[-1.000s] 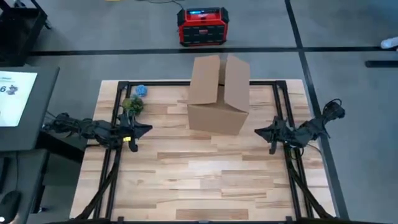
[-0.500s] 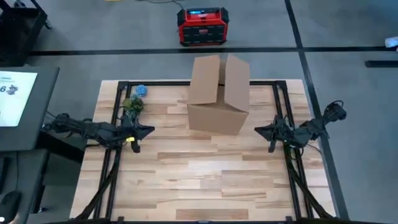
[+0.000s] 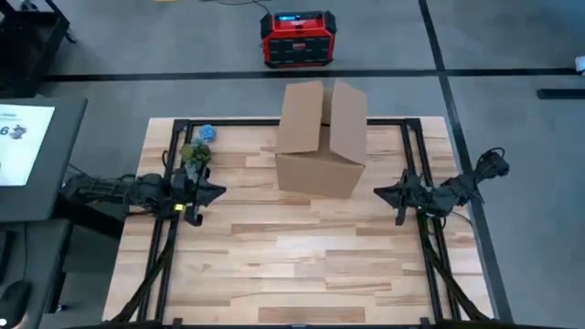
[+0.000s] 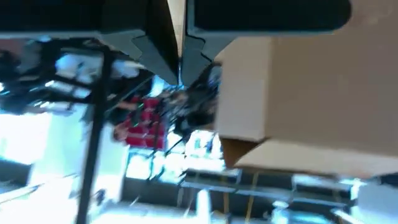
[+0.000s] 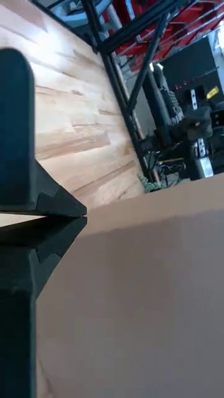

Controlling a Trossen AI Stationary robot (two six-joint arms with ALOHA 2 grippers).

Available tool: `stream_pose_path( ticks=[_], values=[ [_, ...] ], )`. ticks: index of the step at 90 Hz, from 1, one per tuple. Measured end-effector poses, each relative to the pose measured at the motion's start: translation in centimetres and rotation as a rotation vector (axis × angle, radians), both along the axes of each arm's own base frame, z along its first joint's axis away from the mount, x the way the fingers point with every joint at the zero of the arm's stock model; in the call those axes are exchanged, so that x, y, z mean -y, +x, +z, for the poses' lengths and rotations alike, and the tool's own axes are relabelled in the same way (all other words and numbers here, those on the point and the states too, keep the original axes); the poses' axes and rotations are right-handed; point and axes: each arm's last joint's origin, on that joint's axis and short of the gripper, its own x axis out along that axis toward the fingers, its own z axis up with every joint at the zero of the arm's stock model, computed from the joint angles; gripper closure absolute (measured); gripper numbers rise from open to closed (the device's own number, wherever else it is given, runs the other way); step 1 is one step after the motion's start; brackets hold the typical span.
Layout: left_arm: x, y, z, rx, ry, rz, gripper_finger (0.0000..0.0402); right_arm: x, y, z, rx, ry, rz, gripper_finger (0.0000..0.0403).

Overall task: Wrap mug
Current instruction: Return to Home Position

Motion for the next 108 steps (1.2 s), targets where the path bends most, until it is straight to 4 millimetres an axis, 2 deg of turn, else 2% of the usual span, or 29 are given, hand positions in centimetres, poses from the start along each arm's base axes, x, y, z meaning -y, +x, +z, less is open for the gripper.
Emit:
stream_pose_path(
  ticks=[26,40,85,96,108],
  values=[
    [-0.9,0.1,-2.8,-0.295,0.003,0.128,0.0402,0.0,0.0,-0.2,-0.028,-0.022,-0.003,0.0403],
    [-0.8,0.3,-2.8,-0.318,-0.083,0.111,0.0402,0.0,0.0,-0.2,-0.031,-0.023,-0.001,0.0403],
    [-0.8,0.3,-2.9,-0.335,-0.091,0.115,0.0402,0.1,0.1,-0.3,-0.033,-0.019,-0.001,0.0403],
    [-0.8,0.3,-2.9,-0.336,-0.090,0.116,0.0402,0.3,0.4,-0.1,0.032,0.112,0.004,0.0403],
    [-0.8,0.3,-2.9,-0.337,-0.090,0.118,0.0402,0.4,1.0,0.0,0.045,0.123,0.184,0.0403]
  ],
)
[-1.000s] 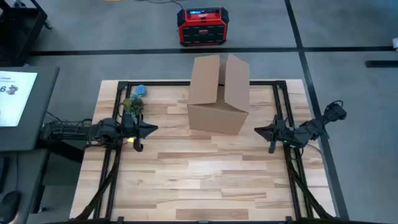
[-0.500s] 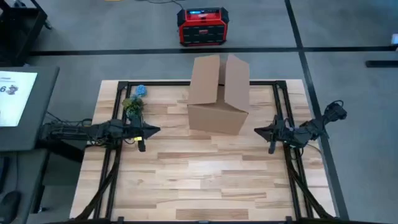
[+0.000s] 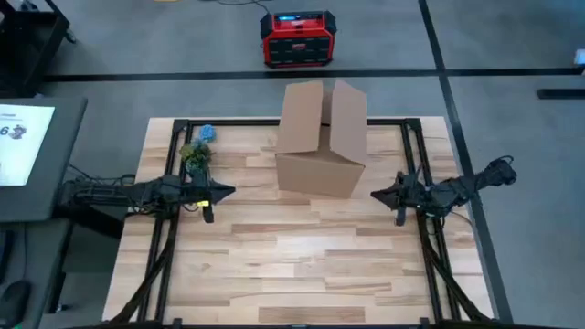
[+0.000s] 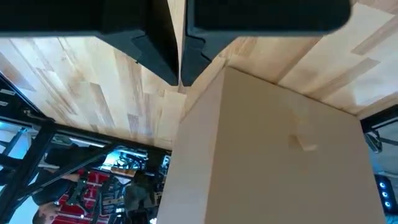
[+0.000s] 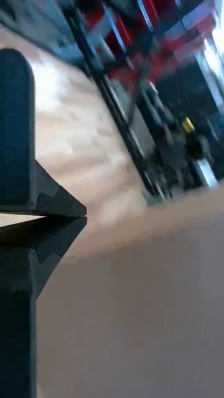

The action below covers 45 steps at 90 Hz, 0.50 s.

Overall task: Wrap mug
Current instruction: Return to Home Position

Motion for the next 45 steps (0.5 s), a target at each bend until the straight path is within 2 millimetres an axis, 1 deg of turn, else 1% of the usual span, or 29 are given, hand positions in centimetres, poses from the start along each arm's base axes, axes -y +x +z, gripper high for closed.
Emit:
stream_pose_path(
  ticks=[7,13,28,36,45],
  values=[
    [0.0,0.0,0.0,-0.002,0.000,0.000,0.0402,0.0,0.6,-0.1,0.101,-0.087,0.146,0.0403],
    [0.0,0.0,0.0,-0.002,0.000,0.000,0.0402,0.3,0.7,-0.1,0.111,-0.129,0.194,0.0403],
    [0.0,0.0,0.0,-0.004,0.000,0.000,0.0402,1.3,0.8,0.7,0.163,-0.132,0.035,0.0403],
    [0.0,0.0,0.0,-0.004,0.000,0.000,0.0402,1.5,0.9,0.1,0.116,-0.142,0.015,0.0403],
    [0.0,0.0,0.0,-0.004,0.000,0.000,0.0402,1.6,0.9,-0.2,0.112,-0.186,-0.012,0.0403]
  ],
)
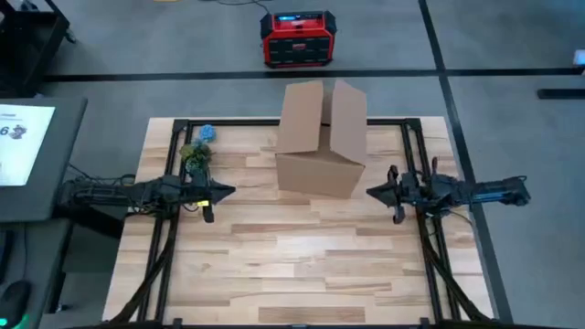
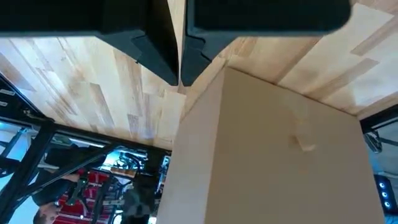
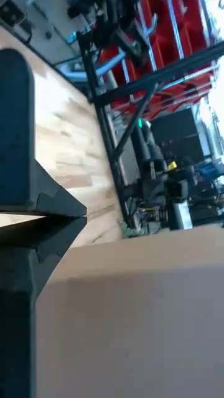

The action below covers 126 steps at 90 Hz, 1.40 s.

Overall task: Wrap mug
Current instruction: Return to Home Position

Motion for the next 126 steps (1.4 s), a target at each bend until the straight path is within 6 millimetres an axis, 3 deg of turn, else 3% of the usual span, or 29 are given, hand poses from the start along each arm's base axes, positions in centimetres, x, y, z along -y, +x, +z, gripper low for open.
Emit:
stream_pose_path(
  ticks=[126],
  values=[
    [0.00,0.00,-0.01,-0.001,0.000,-0.001,0.0402,-0.42,0.00,-0.23,-0.021,-0.042,0.040,0.0403]
  ],
)
